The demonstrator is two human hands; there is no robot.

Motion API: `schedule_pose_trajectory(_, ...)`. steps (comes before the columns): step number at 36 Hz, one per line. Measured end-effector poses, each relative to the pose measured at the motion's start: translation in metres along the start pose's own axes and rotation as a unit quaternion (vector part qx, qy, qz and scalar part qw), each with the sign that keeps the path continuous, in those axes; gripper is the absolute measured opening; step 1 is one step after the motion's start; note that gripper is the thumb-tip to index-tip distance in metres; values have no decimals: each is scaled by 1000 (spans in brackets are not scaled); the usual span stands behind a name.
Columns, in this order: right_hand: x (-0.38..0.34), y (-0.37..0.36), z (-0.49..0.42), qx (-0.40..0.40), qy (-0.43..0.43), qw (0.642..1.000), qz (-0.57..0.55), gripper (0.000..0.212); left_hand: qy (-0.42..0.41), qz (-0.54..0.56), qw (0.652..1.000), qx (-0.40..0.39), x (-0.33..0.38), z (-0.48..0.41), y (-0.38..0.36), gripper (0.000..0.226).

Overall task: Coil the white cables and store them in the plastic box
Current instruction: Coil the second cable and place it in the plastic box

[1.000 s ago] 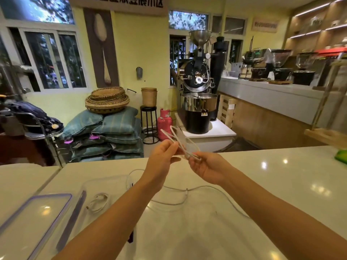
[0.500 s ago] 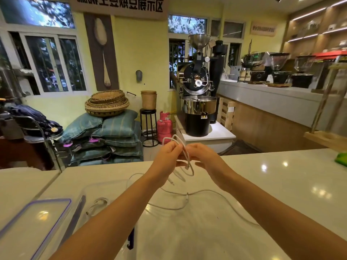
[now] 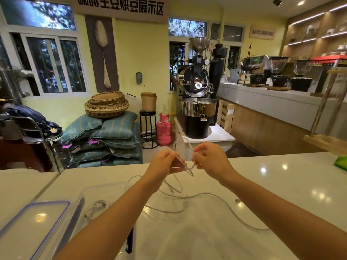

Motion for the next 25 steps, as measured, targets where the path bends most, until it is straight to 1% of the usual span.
schedule_pose_trajectory(1, -1, 2, -1, -4, -21, 999, -25, 2, 22, 17, 999, 17, -4, -2, 4, 24)
schedule_pose_trajectory(4, -4, 10, -4, -30, -83, 991, -97, 16, 88, 59, 991, 81, -18, -9, 18, 22)
schedule_pose_trajectory(6, -9, 14, -4, -58, -110, 982, -140, 21, 124, 52, 986, 103, -25, -10, 24, 20)
schedule_pose_trajectory(7, -12, 16, -4, -72, -121, 976, -169, 23, 139, 33, 985, 100, -29, -9, 25, 20)
schedule_pose_trajectory(9, -18, 18, -5, -92, -145, 957, -236, 27, 167, -38, 983, 69, -38, -3, 24, 19)
schedule_pose_trajectory(11, -23, 19, -7, -100, -161, 939, -288, 28, 175, -150, 973, 19, -44, 5, 21, 24)
schedule_pose_trajectory(12, -25, 20, -8, -103, -164, 932, -306, 29, 166, -214, 963, -9, -44, 8, 20, 27)
schedule_pose_trajectory(15, -31, 20, -10, -113, -139, 933, -313, 29, 105, -383, 914, -86, -28, 14, 21, 38)
schedule_pose_trajectory(16, -32, 20, -11, -117, -125, 937, -304, 28, 73, -418, 900, -96, -17, 14, 21, 38)
schedule_pose_trajectory(17, -34, 21, -12, -120, -111, 942, -294, 26, 37, -433, 895, -97, -5, 15, 21, 37)
schedule_pose_trajectory(18, -36, 21, -13, -121, -94, 947, -283, 24, -4, -426, 900, -90, 11, 15, 20, 35)
schedule_pose_trajectory(19, -38, 21, -13, -120, -75, 952, -273, 20, -42, -393, 916, -77, 27, 17, 18, 32)
schedule_pose_trajectory(21, -45, 22, -15, -115, -40, 958, -260, 16, -98, -273, 955, -60, 62, 25, 16, 30)
schedule_pose_trajectory(22, -48, 21, -16, -110, -25, 959, -260, 16, -114, -212, 968, -70, 76, 31, 13, 30)
schedule_pose_trajectory(23, -53, 21, -17, -103, -9, 960, -259, 15, -124, -165, 974, -93, 87, 38, 10, 30)
schedule_pose_trajectory(25, -62, 22, -19, -89, 28, 965, -245, 15, -141, -120, 971, -151, 100, 50, 1, 34)
Point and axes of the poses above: each hand's wrist, its own z-axis away from the middle knuckle, its own y-axis out of the back of the hand, x = y × z, the point moved 5 cm from there along -z, towards the middle knuckle, and after that the axes turned 15 degrees about x, right-handed, at the moved point
